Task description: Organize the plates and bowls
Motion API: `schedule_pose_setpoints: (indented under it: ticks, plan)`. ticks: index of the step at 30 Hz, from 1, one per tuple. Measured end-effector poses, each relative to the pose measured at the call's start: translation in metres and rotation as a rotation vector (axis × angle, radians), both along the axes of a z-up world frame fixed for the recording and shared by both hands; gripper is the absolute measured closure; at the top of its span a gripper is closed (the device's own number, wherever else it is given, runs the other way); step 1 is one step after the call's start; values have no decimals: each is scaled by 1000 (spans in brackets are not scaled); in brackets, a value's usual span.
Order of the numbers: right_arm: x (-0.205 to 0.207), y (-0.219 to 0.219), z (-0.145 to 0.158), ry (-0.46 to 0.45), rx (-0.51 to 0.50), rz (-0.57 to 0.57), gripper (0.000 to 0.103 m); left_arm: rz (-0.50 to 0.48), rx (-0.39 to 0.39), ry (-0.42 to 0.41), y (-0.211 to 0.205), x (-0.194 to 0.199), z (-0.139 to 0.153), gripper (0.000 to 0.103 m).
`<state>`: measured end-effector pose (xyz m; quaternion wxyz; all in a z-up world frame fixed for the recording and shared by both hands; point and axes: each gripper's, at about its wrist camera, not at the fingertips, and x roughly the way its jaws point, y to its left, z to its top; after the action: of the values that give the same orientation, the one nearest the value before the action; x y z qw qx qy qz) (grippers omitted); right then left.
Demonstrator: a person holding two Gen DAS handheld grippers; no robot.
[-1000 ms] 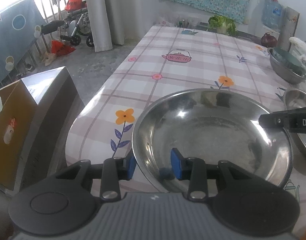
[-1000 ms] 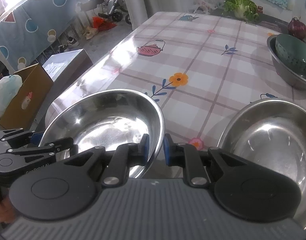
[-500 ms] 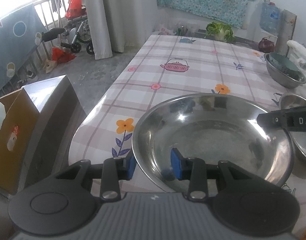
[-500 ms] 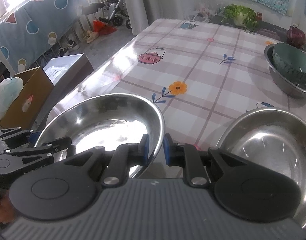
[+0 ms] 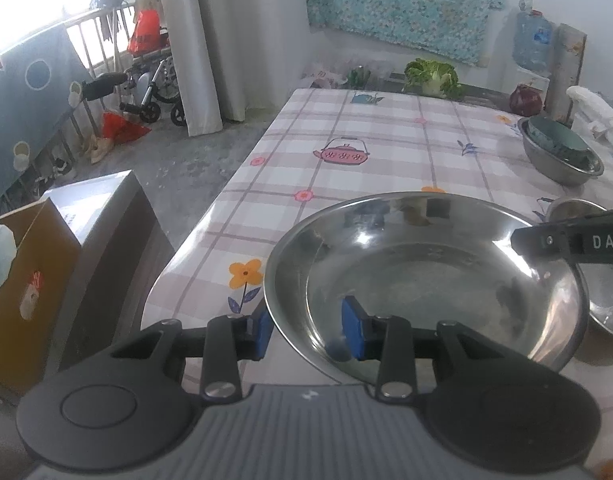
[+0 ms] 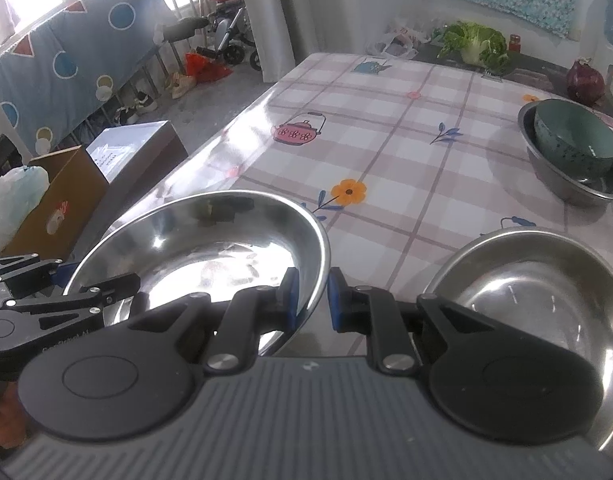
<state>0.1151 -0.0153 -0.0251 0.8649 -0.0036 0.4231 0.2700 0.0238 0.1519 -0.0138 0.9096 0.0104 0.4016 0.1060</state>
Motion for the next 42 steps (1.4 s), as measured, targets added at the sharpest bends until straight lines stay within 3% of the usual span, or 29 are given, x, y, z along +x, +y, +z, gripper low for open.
schedule_pose_setpoints:
  ticks: [16,25,42]
  plan:
    - [-12,-43,17,-37,38,-92,88,-90,27,-36,-35,8,15,66]
    - [-27,-84,25,-58,60,-198,87,-193,39,-63,-68,20,22,66]
    - [-59,-174,2,-18,77,-449,86,-411,24,-29,-142,34,4,65]
